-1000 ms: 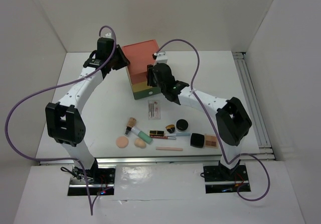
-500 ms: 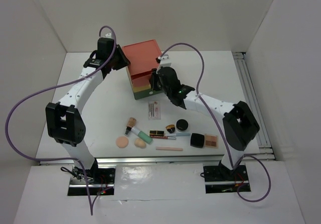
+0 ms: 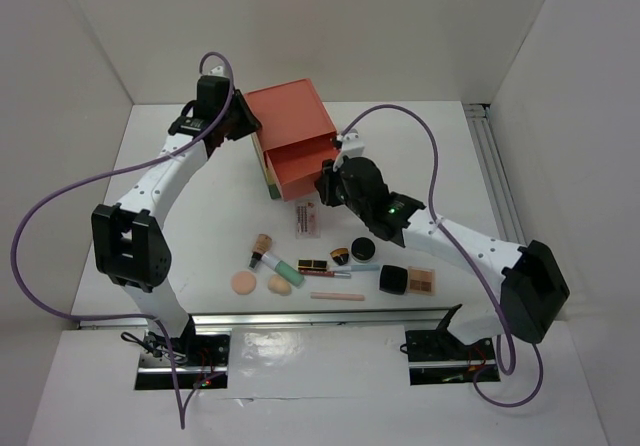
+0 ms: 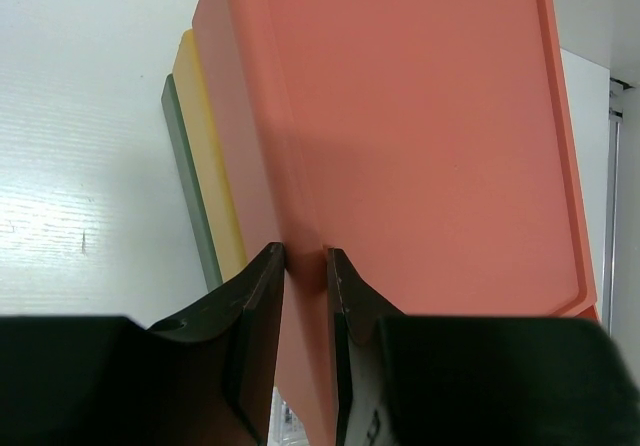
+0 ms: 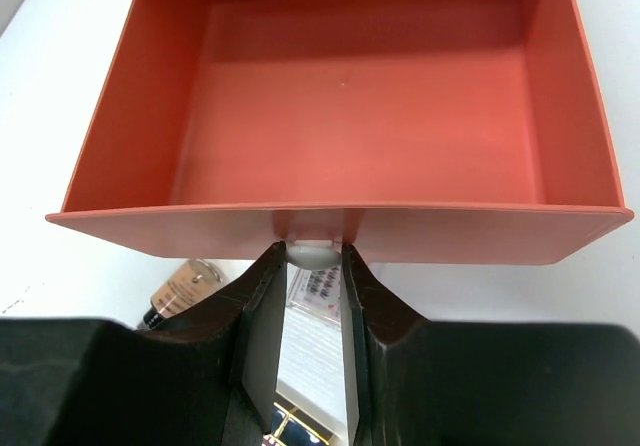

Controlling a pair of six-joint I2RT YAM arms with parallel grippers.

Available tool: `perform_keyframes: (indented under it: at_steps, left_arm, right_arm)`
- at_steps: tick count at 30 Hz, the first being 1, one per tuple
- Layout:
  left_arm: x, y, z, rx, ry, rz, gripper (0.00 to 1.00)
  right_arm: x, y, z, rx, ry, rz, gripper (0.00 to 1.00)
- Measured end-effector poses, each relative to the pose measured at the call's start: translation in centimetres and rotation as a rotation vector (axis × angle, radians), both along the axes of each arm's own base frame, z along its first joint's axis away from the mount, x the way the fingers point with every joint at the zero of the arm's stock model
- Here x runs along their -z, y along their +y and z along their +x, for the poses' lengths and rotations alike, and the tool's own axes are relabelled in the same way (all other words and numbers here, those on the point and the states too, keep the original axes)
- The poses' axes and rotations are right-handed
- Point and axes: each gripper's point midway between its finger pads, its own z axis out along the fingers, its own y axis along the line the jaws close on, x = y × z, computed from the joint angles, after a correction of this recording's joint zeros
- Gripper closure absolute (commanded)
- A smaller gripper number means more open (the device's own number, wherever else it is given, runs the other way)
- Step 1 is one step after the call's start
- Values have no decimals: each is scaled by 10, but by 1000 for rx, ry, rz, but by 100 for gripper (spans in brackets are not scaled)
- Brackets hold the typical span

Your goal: Organize the makeup

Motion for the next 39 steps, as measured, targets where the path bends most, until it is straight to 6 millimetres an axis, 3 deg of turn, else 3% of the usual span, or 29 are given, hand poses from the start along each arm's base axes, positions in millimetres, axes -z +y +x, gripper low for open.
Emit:
perform_keyframes:
  at_steps: [3,5,6,8,9,10,11,12,16,20,24,27,30,32,34,39]
  left_arm:
    - [-1,0,0,-3,-2,3,77]
    - [0,0,0,-5,-2,5,73]
    - [-1,0,-1,-6,-2,7,64]
    - [-1,0,-1,-6,-2,13,48]
    - [1,0,-3,-3,6,18,36]
    - [3,0,-4,-3,14,22,18]
    - [5,0,-7,4,26,32,4]
    - [7,0,-11,8,41,41,0]
    - [4,2,-24,14,62,63,0]
    - [-34,10,-45,11,0,77,0]
    - [-70,25,-88,-16,-78,64,0]
    - [-66,36,-134,-42,-80,35,0]
    - [-31,46,-181,-64,-9,28,0]
    - [0,55,-208,-90,78,46,0]
    - [22,64,-229,-123,158,71,0]
    - [37,82,-266,-198,223,91,0]
  right_arm:
    - [3,1,-2,-4,6,-9,86]
    - [4,2,-3,-4,9,-14,62]
    - [6,2,-4,-6,10,-20,38]
    - [9,2,-7,-6,15,-41,22]
    - [10,1,-9,-11,15,-56,14]
    - [12,1,-11,-14,18,-68,1]
    - [13,0,-13,-19,19,-81,1]
    - [13,-1,-16,-26,19,-99,1]
    - [10,-13,-28,-42,32,-141,1]
    - [2,-20,-46,-109,38,-168,1]
    - [-3,-7,-78,-263,27,-193,2]
    - [5,19,-113,-420,19,-229,8]
    - [31,46,-148,-565,30,-304,15]
    - [59,66,-168,-648,48,-371,22]
    - [88,78,-181,-703,77,-438,24]
    - [159,92,-194,-770,155,-578,33]
